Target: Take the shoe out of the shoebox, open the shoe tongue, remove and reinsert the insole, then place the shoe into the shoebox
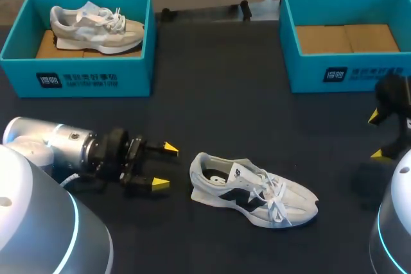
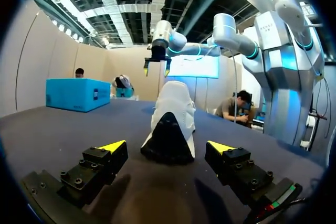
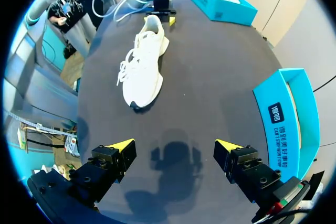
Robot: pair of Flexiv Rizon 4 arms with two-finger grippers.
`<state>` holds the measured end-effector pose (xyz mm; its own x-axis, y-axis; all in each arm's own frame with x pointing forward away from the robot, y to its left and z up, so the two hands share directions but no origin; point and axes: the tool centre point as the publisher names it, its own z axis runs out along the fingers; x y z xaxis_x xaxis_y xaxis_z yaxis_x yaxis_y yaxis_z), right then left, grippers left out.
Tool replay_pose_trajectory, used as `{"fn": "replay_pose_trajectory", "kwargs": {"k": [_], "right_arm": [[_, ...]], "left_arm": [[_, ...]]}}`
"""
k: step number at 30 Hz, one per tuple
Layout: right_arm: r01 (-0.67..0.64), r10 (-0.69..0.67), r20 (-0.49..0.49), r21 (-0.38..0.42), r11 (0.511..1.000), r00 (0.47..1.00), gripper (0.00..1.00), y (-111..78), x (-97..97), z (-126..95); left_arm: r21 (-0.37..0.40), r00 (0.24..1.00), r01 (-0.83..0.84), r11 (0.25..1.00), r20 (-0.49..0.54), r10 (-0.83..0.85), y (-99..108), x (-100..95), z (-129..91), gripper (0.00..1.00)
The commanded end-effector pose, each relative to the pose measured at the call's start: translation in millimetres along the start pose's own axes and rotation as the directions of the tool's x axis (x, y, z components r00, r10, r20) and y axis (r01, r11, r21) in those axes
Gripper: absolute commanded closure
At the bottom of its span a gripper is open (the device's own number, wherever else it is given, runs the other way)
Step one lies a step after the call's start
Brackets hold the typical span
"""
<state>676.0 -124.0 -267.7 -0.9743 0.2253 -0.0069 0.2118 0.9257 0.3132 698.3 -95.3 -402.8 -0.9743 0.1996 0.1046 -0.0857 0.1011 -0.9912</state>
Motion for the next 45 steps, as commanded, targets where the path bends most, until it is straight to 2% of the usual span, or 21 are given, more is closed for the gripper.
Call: {"fn": "replay_pose_trajectory", "kwargs": {"k": [1,13,27,32,45], "right_arm": [[-0.001,0.001,0.002,0.003,1.0,1.0,0.0,0.4,0.8,0.6],[-0.001,0.001,0.002,0.003,1.0,1.0,0.0,0.4,0.8,0.6],[-0.001,0.001,0.002,0.003,1.0,1.0,0.0,0.4,0.8,0.6],[-0.001,0.001,0.002,0.003,1.0,1.0,0.0,0.4,0.8,0.6],[-0.001,0.001,0.002,0.003,1.0,1.0,0.0,0.4,0.8,0.6]], "left_arm": [[-0.01,1.0,-0.001,1.0,-0.021,0.001,-0.4,-3.6,11.3,0.0],[-0.042,0.996,0.0,0.999,-0.091,-0.004,8.0,-10.5,34.5,0.0],[-0.039,0.987,0.009,0.999,-0.158,-0.015,9.3,-6.8,57.2,0.0],[-0.051,0.981,0.01,0.999,-0.191,-0.019,10.1,-0.1,65.5,0.0],[-0.048,0.978,0.008,0.999,-0.209,-0.018,12.4,5.2,84.9,0.0]]}}
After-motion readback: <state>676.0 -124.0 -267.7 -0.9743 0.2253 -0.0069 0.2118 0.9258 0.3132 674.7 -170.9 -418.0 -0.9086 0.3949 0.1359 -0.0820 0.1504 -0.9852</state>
